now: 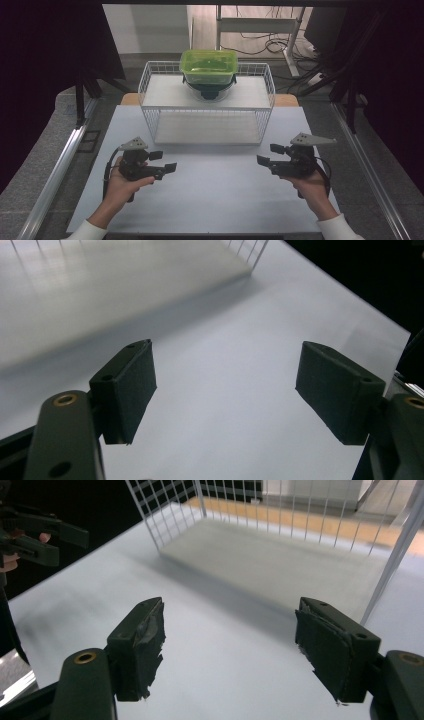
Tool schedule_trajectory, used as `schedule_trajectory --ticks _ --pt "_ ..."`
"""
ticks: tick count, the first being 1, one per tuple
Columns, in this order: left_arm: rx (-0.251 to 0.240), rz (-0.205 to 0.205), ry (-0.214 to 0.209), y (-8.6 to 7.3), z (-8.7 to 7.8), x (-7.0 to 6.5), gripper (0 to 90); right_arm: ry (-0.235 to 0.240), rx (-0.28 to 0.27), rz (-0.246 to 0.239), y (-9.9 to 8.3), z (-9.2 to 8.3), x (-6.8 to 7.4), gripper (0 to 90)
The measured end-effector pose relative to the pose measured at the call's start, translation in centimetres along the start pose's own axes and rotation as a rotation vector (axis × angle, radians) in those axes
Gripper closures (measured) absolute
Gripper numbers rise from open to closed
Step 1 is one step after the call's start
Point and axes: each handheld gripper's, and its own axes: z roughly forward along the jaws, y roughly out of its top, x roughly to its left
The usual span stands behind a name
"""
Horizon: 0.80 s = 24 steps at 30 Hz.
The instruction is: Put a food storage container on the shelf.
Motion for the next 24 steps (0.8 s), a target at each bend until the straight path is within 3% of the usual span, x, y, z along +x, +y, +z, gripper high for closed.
schedule_trajectory --ticks 3,9,24 --pt "0.024 -0.012 0.007 -1.3 0.4 0.2 23.4 0.002 0.02 0.02 -1.6 0.6 0.0 27.9" --pt "0.064 0.01 0.034 -3.0 1.0 -0.2 23.4 -0.014 0.107 0.021 -4.5 2.1 -0.3 27.9" --pt "0.063 -0.001 0.052 -3.3 1.3 0.2 23.4 -0.044 0.087 0.017 -5.0 2.0 -0.6 23.9"
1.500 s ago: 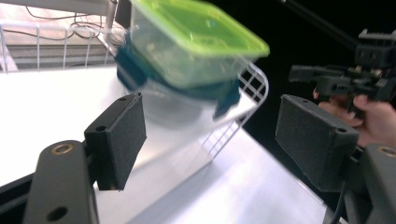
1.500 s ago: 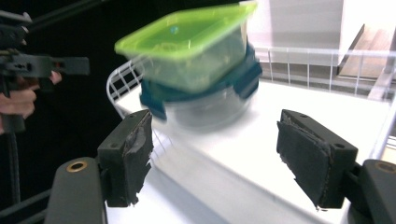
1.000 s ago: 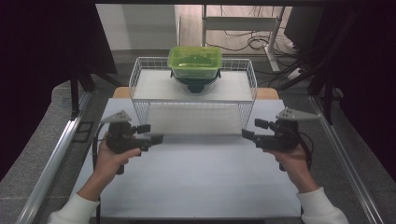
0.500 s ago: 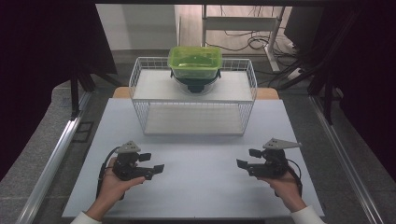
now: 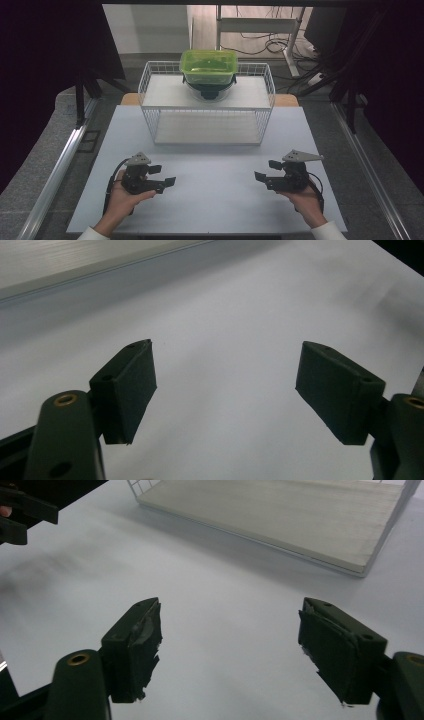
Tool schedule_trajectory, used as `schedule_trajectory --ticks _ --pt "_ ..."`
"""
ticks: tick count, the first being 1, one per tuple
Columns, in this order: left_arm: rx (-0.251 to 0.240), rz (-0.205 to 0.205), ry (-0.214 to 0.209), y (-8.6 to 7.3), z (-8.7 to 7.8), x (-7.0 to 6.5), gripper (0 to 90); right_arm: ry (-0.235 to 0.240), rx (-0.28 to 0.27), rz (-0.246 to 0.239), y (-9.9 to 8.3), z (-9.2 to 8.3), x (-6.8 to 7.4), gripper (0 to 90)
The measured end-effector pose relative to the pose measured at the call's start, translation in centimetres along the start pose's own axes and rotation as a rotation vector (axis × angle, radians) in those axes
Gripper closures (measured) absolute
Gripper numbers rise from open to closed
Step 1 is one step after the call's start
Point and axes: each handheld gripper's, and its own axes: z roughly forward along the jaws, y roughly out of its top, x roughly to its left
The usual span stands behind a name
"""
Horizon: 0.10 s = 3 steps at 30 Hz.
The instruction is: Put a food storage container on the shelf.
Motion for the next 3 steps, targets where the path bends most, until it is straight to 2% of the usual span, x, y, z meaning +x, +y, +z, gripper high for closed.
schedule_trajectory --ticks 3 --pt "0.0 -0.001 0.007 -0.05 0.06 0.1 23.1 -0.012 -0.004 0.006 -0.15 0.03 -0.17 21.6"
